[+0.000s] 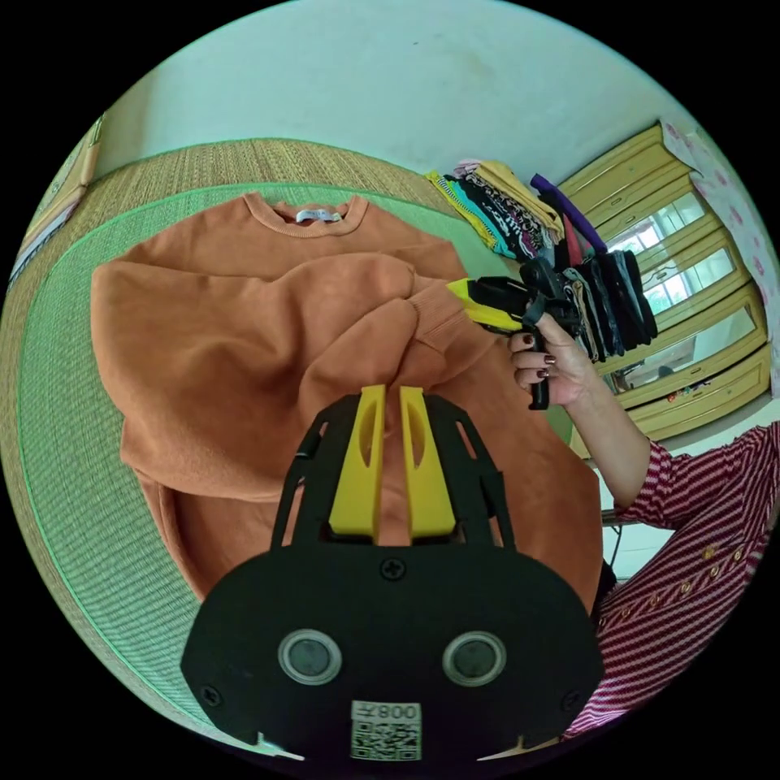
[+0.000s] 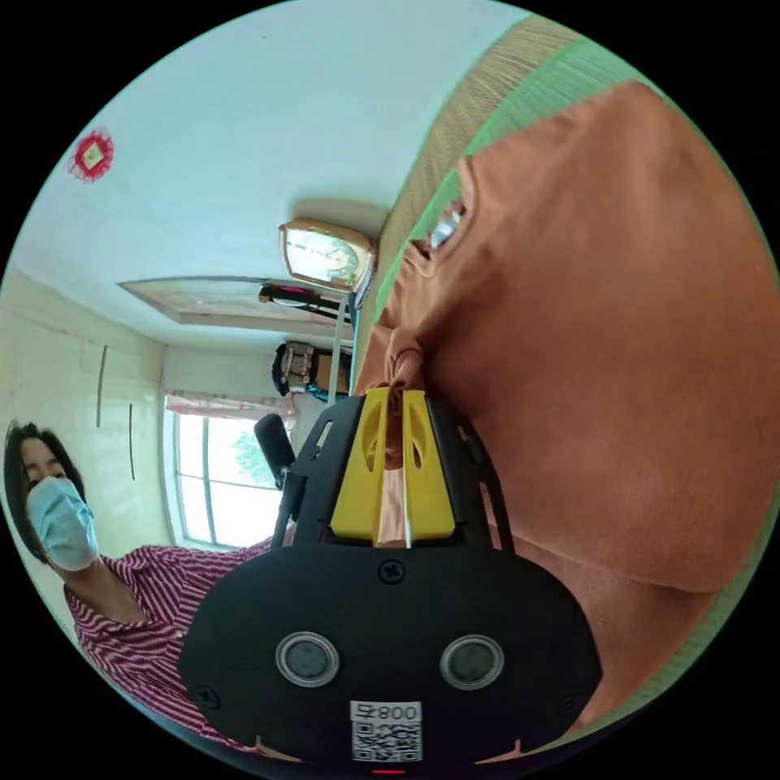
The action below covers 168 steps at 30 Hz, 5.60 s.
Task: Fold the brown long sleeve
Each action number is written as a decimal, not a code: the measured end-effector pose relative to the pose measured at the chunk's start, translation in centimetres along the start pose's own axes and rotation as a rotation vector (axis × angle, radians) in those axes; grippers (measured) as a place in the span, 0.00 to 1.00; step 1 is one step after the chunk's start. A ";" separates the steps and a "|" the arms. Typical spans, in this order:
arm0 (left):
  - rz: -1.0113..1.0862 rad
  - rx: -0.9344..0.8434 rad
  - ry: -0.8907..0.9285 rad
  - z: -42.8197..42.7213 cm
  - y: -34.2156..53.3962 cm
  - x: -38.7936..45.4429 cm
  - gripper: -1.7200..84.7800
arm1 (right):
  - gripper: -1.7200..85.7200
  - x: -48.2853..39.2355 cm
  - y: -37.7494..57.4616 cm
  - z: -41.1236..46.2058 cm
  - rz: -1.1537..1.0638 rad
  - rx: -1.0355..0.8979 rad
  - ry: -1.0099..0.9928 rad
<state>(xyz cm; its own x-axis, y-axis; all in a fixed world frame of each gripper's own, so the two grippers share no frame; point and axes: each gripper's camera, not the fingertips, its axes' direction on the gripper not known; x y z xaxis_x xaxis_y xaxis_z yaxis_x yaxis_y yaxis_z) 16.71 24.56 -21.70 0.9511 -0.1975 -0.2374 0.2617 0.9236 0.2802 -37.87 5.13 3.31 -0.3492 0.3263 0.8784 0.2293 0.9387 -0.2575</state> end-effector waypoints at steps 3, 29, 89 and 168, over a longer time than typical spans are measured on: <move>0.051 0.105 0.023 -2.7 0.3 1.5 0.05 | 0.05 -5.8 -0.9 -2.6 -0.216 0.036 0.015; -0.040 0.002 0.107 0.2 2.2 0.4 0.02 | 0.02 -0.7 1.7 2.8 -0.092 -0.060 0.348; -0.286 0.141 -0.177 3.7 -6.9 -8.4 0.02 | 0.02 -4.3 -4.5 -1.2 0.030 0.168 0.711; -0.717 0.407 0.696 25.2 23.8 -42.8 0.06 | 0.03 -9.7 53.9 -21.3 0.098 0.441 -0.071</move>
<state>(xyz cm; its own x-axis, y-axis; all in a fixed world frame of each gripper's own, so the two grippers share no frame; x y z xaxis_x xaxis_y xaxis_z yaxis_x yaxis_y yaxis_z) -13.58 46.73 18.60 0.2855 -0.3001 -0.9102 0.8778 0.4630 0.1227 -2.76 50.20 -10.53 -0.4105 0.4083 0.8154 -0.1391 0.8557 -0.4985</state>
